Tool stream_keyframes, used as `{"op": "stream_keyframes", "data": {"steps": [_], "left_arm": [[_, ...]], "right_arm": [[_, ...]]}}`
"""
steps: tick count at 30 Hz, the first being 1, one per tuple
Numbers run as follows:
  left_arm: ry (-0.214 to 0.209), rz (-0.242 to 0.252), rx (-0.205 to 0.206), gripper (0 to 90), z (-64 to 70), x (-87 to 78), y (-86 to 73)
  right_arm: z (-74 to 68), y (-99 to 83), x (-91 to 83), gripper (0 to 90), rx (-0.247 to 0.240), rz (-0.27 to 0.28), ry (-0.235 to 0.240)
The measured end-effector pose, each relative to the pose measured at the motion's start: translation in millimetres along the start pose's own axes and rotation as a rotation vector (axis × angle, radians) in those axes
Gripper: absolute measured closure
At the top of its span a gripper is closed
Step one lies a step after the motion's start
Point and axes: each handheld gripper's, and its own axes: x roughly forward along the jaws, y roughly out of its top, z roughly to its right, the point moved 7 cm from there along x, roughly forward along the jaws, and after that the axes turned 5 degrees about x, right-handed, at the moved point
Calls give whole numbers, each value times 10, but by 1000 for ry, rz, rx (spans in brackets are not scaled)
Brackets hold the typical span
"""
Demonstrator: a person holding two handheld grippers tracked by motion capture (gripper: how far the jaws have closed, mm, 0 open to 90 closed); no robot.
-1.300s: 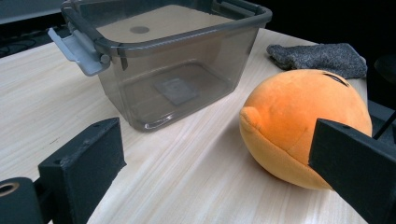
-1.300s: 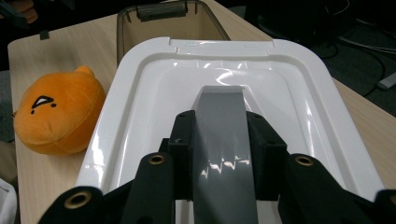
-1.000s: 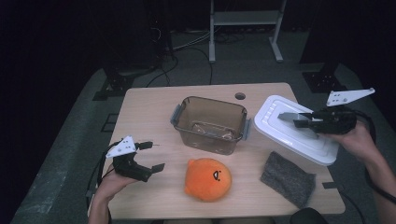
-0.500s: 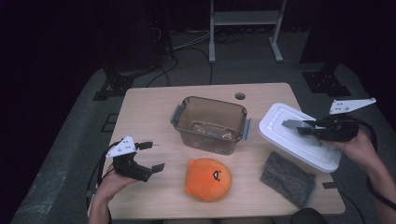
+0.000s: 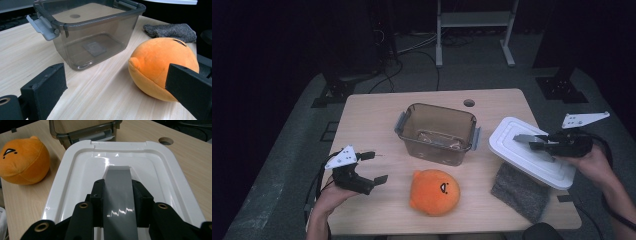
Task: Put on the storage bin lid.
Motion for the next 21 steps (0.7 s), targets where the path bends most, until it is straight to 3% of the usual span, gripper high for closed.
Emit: {"op": "stream_keyframes", "data": {"steps": [21], "left_arm": [[4, 3, 2, 28, -5, -15, 6]], "right_arm": [[-4, -225, 216, 655, 27, -22, 23]]}}
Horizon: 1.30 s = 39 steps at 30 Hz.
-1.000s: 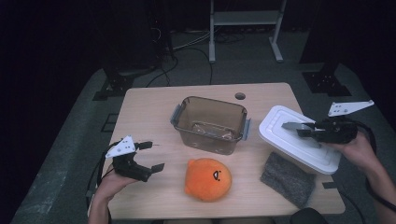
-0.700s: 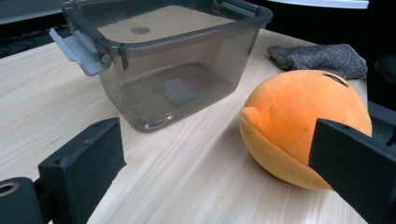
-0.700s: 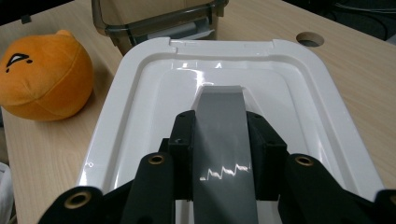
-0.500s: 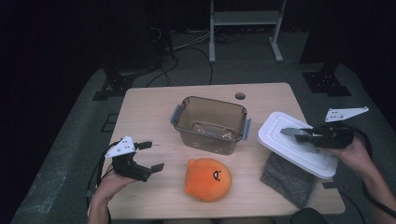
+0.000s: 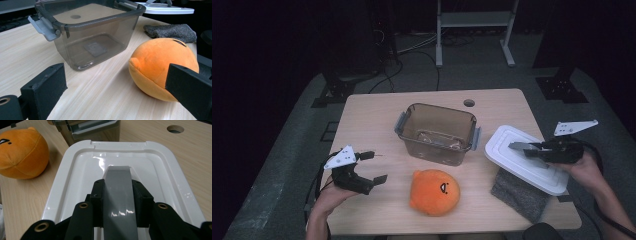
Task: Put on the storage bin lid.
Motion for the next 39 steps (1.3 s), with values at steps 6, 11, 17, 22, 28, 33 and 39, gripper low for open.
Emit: {"op": "stream_keyframes", "data": {"steps": [6, 11, 17, 22, 28, 33, 39], "left_arm": [[1, 0, 4, 28, -1, -1, 5], [1, 0, 4, 28, -1, -2, 4], [1, 4, 7, 28, 2, -6, 18], [1, 5, 7, 28, -2, -9, 20], [-3, -1, 7, 28, 0, 3, 8], [-3, -4, 5, 28, 0, 12, 2], [-3, -4, 4, 28, -2, 11, 1]], "right_arm": [[-4, -65, 78, 655, 6, -6, 8], [-6, -115, 143, 655, 11, -12, 14], [-33, -154, 221, 655, 18, -11, 25], [-65, -192, 295, 655, 18, -13, 35], [-106, -281, 371, 654, 19, -28, 46], [-133, -364, 432, 653, 27, -37, 55], [-155, -408, 488, 651, 30, -40, 66]]}}
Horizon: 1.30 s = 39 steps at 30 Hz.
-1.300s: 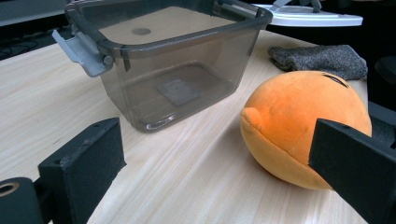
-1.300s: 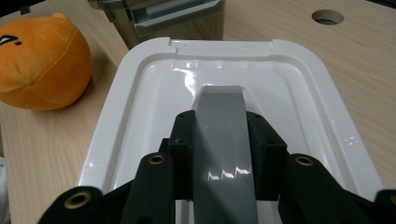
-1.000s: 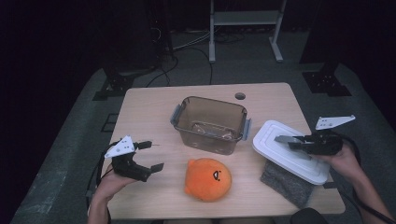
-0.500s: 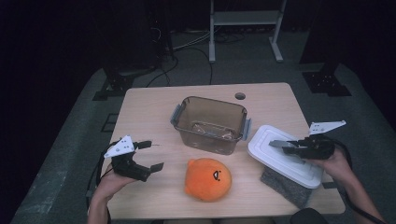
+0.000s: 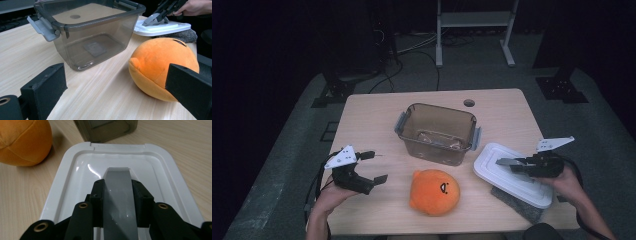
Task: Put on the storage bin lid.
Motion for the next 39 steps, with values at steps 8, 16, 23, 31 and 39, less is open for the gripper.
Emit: {"op": "stream_keyframes", "data": {"steps": [8, 16, 23, 31, 39], "left_arm": [[3, 5, 1, 28, -2, -12, 8], [4, 3, 3, 28, -3, -13, 6], [8, 7, 2, 28, -7, -25, 11], [9, 1, 2, 28, -6, -15, 0], [13, 4, -2, 28, -19, -29, -7]], "right_arm": [[-31, 17, 8, 582, 0, 8, 12], [-100, 180, -72, 475, -14, 50, 20], [-283, 386, -164, 427, -55, 93, 52], [-578, 617, -230, 401, -118, 119, 106], [-821, 792, -226, 373, -168, 118, 155]]}}
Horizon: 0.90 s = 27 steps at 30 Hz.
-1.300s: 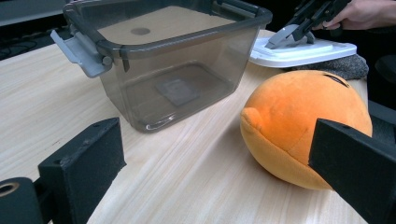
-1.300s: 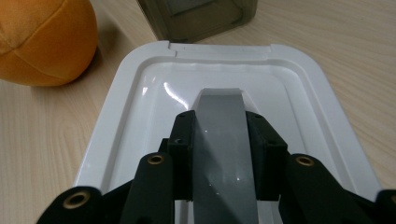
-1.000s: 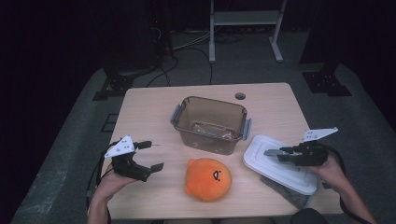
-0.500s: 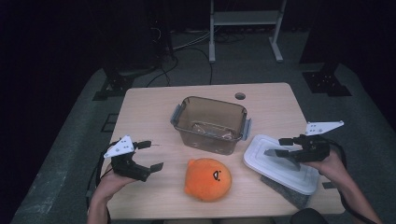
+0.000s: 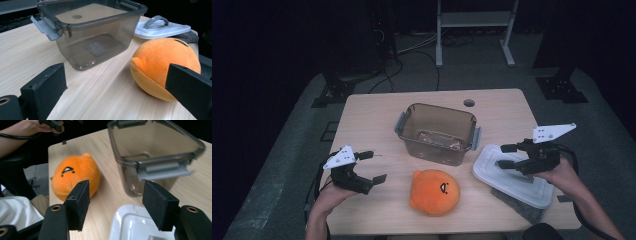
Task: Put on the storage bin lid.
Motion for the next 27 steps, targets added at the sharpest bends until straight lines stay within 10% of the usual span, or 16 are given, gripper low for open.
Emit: {"op": "stream_keyframes", "data": {"steps": [27], "left_arm": [[9, 3, -3, 28, -18, -21, -10]], "right_arm": [[-686, 465, 613, 325, -142, -69, 184]]}}
